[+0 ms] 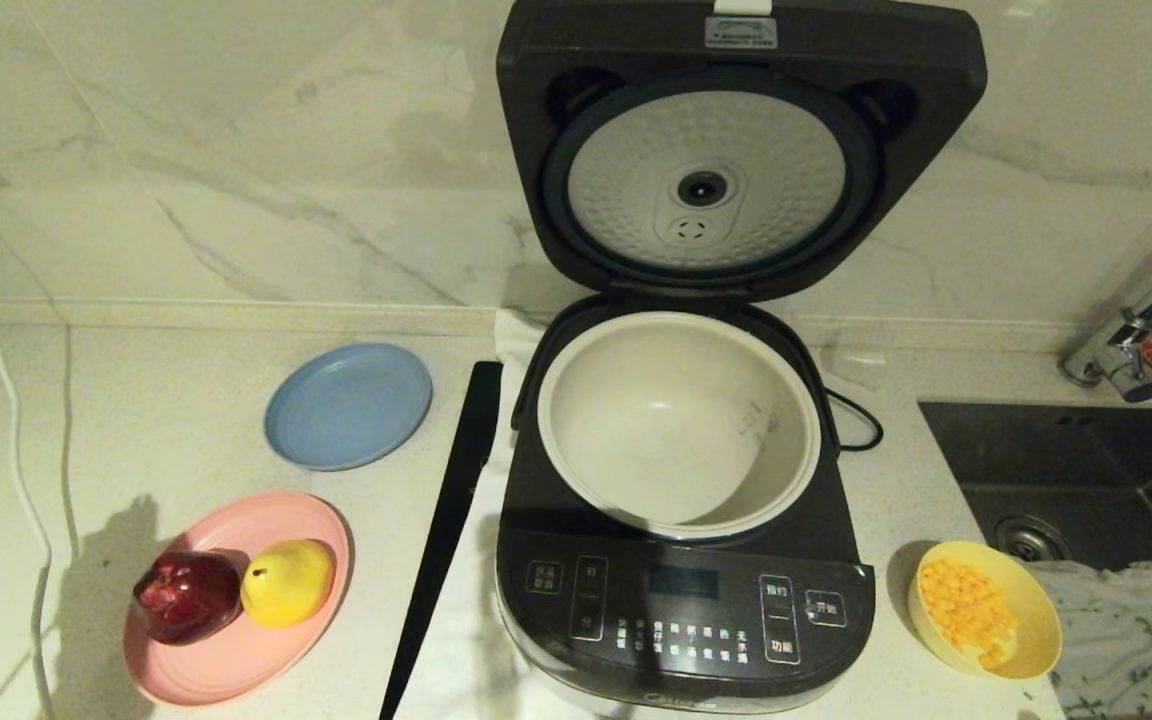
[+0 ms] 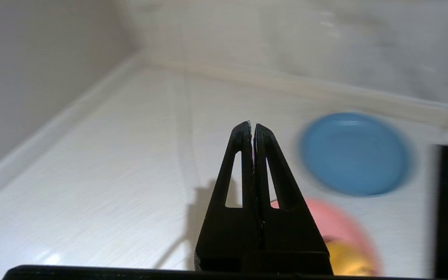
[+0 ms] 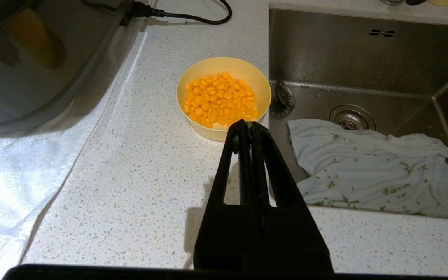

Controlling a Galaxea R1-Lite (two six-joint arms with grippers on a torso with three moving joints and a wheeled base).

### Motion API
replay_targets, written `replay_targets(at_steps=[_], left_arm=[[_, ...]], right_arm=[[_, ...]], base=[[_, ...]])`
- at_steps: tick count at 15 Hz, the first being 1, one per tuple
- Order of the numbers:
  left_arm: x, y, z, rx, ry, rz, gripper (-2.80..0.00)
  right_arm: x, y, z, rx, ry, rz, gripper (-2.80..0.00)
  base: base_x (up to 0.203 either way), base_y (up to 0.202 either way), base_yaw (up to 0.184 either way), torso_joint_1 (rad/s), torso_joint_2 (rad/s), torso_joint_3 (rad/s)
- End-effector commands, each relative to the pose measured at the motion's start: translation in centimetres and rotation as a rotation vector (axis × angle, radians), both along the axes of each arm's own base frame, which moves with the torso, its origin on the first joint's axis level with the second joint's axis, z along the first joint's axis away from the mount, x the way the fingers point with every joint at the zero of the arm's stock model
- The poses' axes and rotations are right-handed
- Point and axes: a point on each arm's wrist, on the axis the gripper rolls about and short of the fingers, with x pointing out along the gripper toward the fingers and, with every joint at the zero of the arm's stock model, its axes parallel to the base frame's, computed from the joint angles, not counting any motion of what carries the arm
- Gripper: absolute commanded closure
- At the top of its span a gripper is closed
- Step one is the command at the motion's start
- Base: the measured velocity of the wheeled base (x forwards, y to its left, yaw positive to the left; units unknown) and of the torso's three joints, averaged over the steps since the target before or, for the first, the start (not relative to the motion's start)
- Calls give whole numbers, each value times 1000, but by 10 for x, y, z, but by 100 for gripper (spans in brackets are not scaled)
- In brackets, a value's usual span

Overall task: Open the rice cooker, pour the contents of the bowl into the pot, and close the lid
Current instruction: Turn on the tap

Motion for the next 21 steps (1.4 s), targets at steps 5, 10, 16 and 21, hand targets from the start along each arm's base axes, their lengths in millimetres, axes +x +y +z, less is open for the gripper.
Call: replay_targets(at_steps=[5,10,16,21], left_arm=[[-75,5,-101,8,-40,23,0],[-83,-4,-135,18,82,-388,0],[-80,-5,-146,-10,125,-476,0],[-80,-5,-146,-11,125,-476,0]], right_arm=[[0,0,0,0,0,0,0],[0,0,0,0,1,1,0],[0,0,0,0,0,1,0],[0,0,0,0,0,1,0]], base=[[0,0,0,0,0,0],[0,0,0,0,0,0],[0,0,0,0,0,0],[0,0,0,0,0,0]])
